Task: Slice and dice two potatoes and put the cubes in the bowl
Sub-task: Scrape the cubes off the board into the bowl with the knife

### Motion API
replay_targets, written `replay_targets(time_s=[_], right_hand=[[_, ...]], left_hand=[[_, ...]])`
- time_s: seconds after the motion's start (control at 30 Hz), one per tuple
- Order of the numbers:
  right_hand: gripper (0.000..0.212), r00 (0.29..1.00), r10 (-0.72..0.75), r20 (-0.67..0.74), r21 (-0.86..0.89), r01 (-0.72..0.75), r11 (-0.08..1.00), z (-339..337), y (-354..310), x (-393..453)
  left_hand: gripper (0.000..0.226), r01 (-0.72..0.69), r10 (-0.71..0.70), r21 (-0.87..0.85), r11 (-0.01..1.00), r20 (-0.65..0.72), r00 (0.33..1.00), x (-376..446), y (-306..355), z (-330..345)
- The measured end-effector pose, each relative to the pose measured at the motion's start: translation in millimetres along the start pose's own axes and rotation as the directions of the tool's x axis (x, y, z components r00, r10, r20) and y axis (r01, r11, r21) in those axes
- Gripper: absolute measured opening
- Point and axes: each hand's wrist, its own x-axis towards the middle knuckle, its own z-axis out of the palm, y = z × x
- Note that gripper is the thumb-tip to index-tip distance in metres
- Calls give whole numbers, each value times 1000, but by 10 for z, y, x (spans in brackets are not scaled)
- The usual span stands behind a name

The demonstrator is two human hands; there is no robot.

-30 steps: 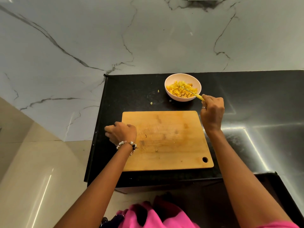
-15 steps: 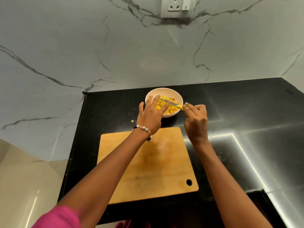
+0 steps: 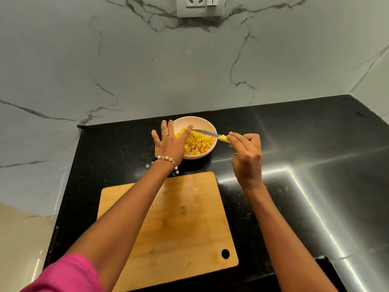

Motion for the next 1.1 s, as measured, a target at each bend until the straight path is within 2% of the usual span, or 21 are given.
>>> replay_targets(time_s=[0.13, 0.2, 0.3, 0.37, 0.47, 0.53, 0.6, 0.67, 0.73, 0.97, 1.03, 1.1], right_hand=[[20, 999, 4, 38, 7, -4, 1000, 50, 34, 4], [22, 999, 0, 52, 14, -1, 1000, 79, 25, -1], [21, 998, -20, 65, 24, 19, 1000, 94, -10, 11], [21, 998, -27, 64, 25, 25, 999, 94, -29, 25], [22, 998, -20, 60, 16, 19, 1000, 82, -20, 16], [23, 999, 1, 53, 4, -1, 1000, 76, -14, -7], [21, 998, 23, 52, -3, -23, 1000, 70, -17, -30], [21, 997, 53, 50, -2, -53, 999, 78, -29, -53], [22, 994, 90, 55, 6, -91, 996, 86, -72, -76], [21, 983, 170, 72, 26, -172, 985, 65, -234, -113], [22, 981, 178, 78, 53, -182, 982, 33, -291, -136], [22, 980, 184, 80, 121, -193, 974, -21, -388, -171]], left_hand=[[73, 74, -75, -19, 997, -55, 996, 42, -32, 12], [78, -13, 10, -27, 1000, -99, 995, 51, -24, -1], [82, -211, 211, 3, 977, -80, 974, 53, 8, -24], [79, -237, 238, 22, 971, -48, 970, 64, 6, -26], [72, -138, 139, 20, 990, -22, 990, 68, -42, 11], [58, -72, 69, -37, 997, -78, 995, 62, -120, 54], [37, -28, -9, -185, 982, -193, 981, 46, -196, 91], [18, 10, -128, -390, 921, -280, 951, 28, -240, 85], [9, 62, -248, -546, 835, -275, 929, 3, -266, 26], [19, 157, -410, -737, 658, -175, 895, -67, -351, -156], [24, 157, -411, -780, 605, -137, 901, -106, -389, -157], [24, 108, -383, -854, 509, -113, 917, -189, -458, -157]])
